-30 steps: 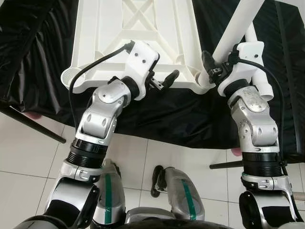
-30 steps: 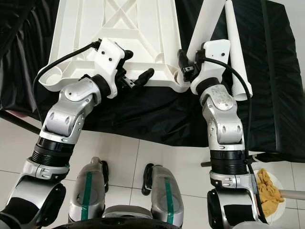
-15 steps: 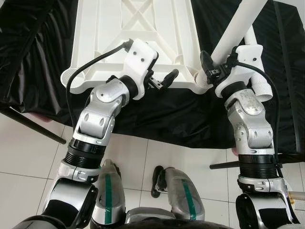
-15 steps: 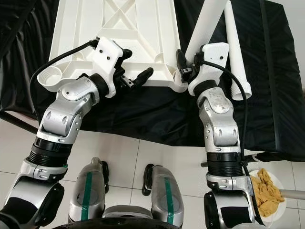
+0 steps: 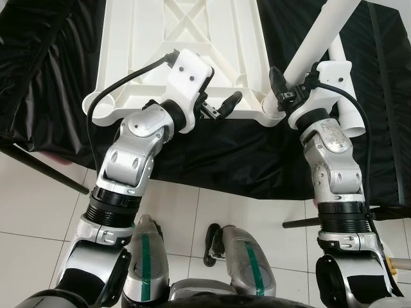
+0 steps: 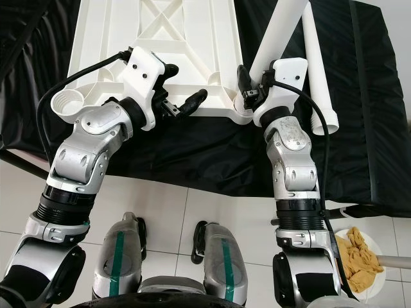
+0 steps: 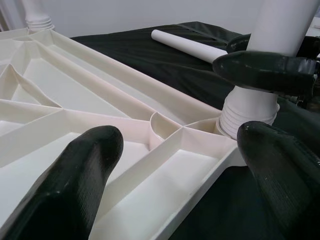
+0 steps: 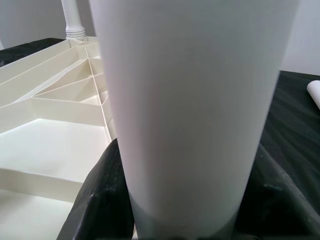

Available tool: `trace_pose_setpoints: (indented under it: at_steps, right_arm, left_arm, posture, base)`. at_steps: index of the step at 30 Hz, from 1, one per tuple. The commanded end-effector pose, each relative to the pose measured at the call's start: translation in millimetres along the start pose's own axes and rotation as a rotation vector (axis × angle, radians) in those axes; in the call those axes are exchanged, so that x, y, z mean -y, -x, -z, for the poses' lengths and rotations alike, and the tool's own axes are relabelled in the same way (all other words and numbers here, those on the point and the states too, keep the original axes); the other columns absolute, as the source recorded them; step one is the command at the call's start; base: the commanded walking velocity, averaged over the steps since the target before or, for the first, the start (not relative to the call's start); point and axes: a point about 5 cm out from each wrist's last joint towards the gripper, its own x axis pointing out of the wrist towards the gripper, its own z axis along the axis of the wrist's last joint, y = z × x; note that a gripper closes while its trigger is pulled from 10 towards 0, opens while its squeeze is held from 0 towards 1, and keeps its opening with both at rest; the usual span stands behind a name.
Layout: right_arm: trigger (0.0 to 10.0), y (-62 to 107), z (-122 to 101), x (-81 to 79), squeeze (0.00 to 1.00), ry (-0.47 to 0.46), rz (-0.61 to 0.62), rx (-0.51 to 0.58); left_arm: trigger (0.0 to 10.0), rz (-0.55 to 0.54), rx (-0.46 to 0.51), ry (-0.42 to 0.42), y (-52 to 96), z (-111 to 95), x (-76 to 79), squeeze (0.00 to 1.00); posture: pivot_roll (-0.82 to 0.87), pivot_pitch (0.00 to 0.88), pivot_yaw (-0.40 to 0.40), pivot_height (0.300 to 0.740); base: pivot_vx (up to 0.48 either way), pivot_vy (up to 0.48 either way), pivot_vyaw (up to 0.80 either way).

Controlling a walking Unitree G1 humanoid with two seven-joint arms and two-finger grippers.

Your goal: Building children table

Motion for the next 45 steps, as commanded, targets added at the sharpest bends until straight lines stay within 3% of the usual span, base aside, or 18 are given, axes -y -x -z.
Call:
trace_pose_setpoints:
  at_steps: [1, 10, 19, 30, 45]
  right_arm:
    - [10.0, 4.3, 15, -1.5, 0.00, 0.010, -0.019, -0.073]
    - [10.0, 14.5, 18, -20.7, 0.00, 0.047, -0.174, -0.045]
    - [10.0, 18.4, 21, -19.4, 0.00, 0.065, -0.184, -0.052]
    - [10.0, 11.9, 26, -8.9, 0.00, -0.062, -0.086, -0.118]
    - [10.0, 3.3, 31, -8.0, 0.00, -0.197, -0.054, -0.170]
  left_arm:
    - [10.0, -0.022, 0.005, -0.007, -0.1, -3, -0.6, 0.00]
    - [10.0, -0.030, 0.005, -0.007, 2.1, -6, -1.4, 0.00]
    - [10.0, -0.031, 0.006, -0.004, 2.4, -7, -1.7, 0.00]
    - [10.0, -0.032, 0.011, -0.008, 2.7, -10, -1.0, 0.00]
    - [10.0, -0.032, 0.019, -0.017, 4.4, -14, -0.2, 0.00]
  posture:
    - [0.10, 0.085, -0.068, 0.740]
    - [0.10, 0.092, -0.068, 0.740]
    - [0.10, 0.095, -0.065, 0.740]
    - [0.10, 0.095, -0.066, 0.740]
    - [0.12, 0.089, -0.077, 0.740]
  base:
    - [0.000, 0.000, 0.00]
    - [0.000, 0.000, 0.00]
    - [0.000, 0.000, 0.00]
    - [0.000, 0.000, 0.00]
    - [0.000, 0.000, 0.00]
